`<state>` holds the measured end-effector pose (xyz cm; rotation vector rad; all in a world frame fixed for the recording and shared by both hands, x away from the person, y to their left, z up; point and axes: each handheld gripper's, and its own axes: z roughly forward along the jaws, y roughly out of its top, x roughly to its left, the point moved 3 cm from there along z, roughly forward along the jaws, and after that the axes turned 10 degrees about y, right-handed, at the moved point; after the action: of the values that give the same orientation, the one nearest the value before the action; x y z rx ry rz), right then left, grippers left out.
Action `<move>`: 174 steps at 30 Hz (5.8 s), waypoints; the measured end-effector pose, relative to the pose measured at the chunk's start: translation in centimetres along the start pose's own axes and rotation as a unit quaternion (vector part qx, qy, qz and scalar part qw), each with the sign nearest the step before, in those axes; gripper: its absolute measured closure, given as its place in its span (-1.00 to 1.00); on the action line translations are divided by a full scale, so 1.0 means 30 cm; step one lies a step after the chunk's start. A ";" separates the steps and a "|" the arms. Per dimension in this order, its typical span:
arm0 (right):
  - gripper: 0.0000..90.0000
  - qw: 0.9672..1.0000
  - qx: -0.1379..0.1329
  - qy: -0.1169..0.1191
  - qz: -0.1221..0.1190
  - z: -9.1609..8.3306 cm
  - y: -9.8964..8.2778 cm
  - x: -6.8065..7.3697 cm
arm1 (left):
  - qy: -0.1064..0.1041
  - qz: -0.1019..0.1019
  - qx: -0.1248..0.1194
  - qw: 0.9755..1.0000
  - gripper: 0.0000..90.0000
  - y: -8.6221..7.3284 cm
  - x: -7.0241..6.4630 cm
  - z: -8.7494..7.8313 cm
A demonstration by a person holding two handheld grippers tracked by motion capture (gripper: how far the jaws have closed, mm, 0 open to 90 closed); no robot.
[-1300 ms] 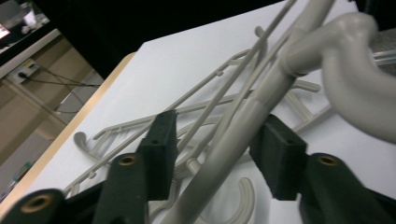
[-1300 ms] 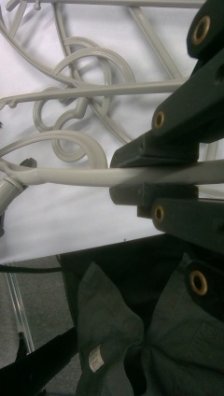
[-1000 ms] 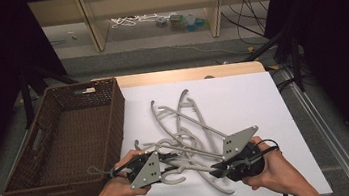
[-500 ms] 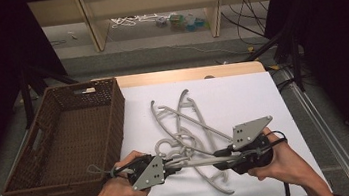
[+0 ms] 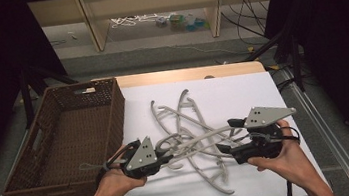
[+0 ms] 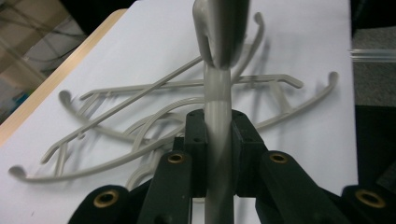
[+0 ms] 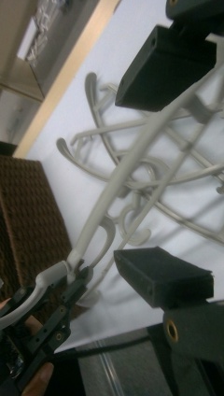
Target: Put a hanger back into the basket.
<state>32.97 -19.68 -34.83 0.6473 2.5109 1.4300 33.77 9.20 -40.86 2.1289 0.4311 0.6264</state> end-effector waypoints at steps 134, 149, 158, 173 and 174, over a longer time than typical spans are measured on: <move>-0.55 0.999 0.019 -0.005 0.034 0.107 -0.241 0.014 | 0.279 -0.290 0.223 0.888 0.55 -0.568 0.731 -0.403; -0.55 0.999 0.019 -0.005 0.037 0.106 -0.240 0.012 | 0.342 -0.323 0.084 0.878 -0.10 -0.391 0.652 -0.507; -0.56 0.999 -0.011 -0.023 0.043 0.102 -0.236 -0.001 | 0.297 -0.313 0.007 0.902 -0.43 -0.269 0.520 -0.460; -0.57 0.998 -0.043 -0.023 0.049 0.118 -0.229 -0.001 | 0.209 -0.288 -0.081 0.931 -0.59 -0.160 0.292 -0.330; -0.57 0.998 -0.042 -0.022 0.050 0.119 -0.231 -0.001 | 0.205 -0.288 -0.085 0.932 -0.60 -0.156 0.275 -0.321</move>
<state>32.35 -20.00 -42.58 0.7894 2.4025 1.5282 34.60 22.23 -37.43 1.5827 1.1392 0.7228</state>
